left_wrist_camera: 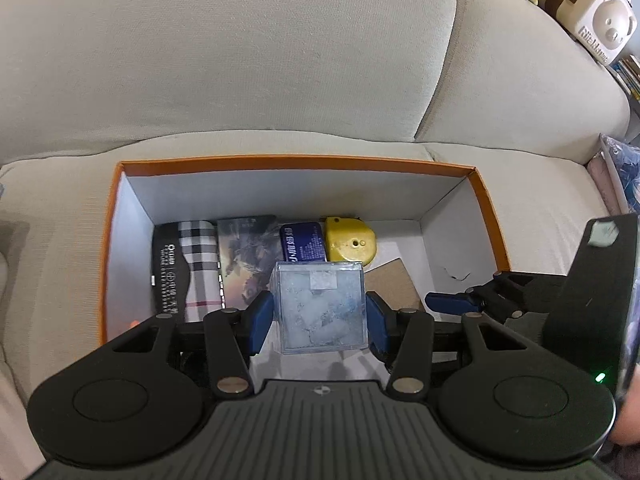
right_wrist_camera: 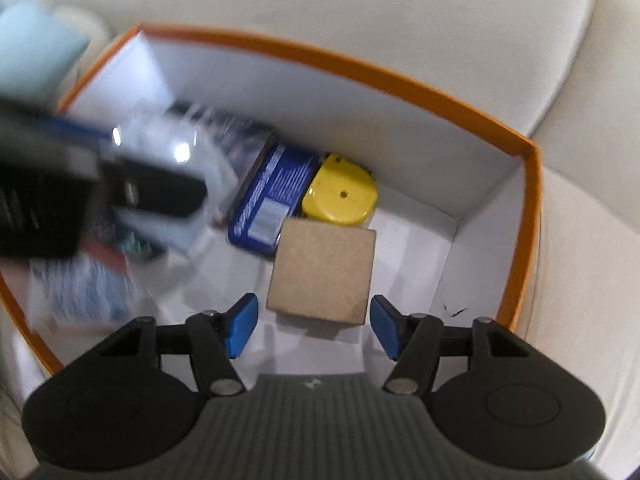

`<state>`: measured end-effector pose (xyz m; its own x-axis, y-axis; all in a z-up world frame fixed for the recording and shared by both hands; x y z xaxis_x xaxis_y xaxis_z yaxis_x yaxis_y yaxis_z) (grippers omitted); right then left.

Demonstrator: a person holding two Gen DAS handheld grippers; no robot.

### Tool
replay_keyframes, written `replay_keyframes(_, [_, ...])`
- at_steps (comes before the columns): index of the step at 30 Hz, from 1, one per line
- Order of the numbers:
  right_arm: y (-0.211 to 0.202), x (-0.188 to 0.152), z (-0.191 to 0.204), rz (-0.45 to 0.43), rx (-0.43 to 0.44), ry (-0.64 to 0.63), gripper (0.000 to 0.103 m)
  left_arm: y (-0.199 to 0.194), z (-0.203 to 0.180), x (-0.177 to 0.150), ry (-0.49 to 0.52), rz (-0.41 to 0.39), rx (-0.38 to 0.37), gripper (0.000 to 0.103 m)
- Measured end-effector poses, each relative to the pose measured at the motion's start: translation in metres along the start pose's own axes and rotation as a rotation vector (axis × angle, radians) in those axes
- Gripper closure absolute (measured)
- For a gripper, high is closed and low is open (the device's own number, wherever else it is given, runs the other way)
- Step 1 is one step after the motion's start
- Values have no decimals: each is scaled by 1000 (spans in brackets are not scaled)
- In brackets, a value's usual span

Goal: Organize rigid objects
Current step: 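Lower and release the cardboard cube with right tool while left tool lowers the clear cube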

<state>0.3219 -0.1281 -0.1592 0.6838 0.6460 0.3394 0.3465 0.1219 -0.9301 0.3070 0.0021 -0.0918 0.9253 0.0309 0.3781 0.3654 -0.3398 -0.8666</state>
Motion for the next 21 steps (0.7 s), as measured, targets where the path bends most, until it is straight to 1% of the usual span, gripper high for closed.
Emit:
replay_keyframes(2, [3, -5, 2, -2, -3, -65, 44, -2, 0, 0, 6, 3, 4, 47])
replay_keyframes(3, [5, -6, 1, -3, 0, -76, 45, -1, -1, 0, 6, 4, 4, 47])
replay_keyframes(5, [9, -7, -1, 0, 2, -76, 60, 1, -2, -1, 4, 9, 0, 47])
replay_keyframes(7, [11, -7, -4, -6, 17, -60, 65, 3, -3, -2, 0, 15, -2, 47])
replay_keyframes(9, [12, -6, -6, -10, 35, -37, 65, 6, -4, -4, -2, 19, 0, 47])
replay_keyframes(13, [2, -10, -7, -49, 36, -61, 63, 6, -12, -9, 11, 30, 3, 47])
replay_keyframes(15, [-14, -12, -11, -82, 33, -72, 62, 5, -19, -12, 35, 33, 8, 47])
replay_keyframes(18, [-41, -19, -18, -154, 26, -64, 60, 3, -36, -17, 113, 33, 25, 47])
replay_keyframes(21, [-64, -27, -32, -208, -8, -34, 59, 14, -43, -24, 118, 81, 34, 47])
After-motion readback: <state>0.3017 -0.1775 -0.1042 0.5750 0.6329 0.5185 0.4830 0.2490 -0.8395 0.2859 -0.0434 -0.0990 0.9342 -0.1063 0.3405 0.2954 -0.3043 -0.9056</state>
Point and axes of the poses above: each gripper's, at about its wrist camera, not at the fingertips, and y roughly the way its jaws point, z to its left, x to its top, the point moved 3 cm from there along y, roughly the way its jaws point, and after that the axes turned 7 degrees about -x, right-handed, at the moved point
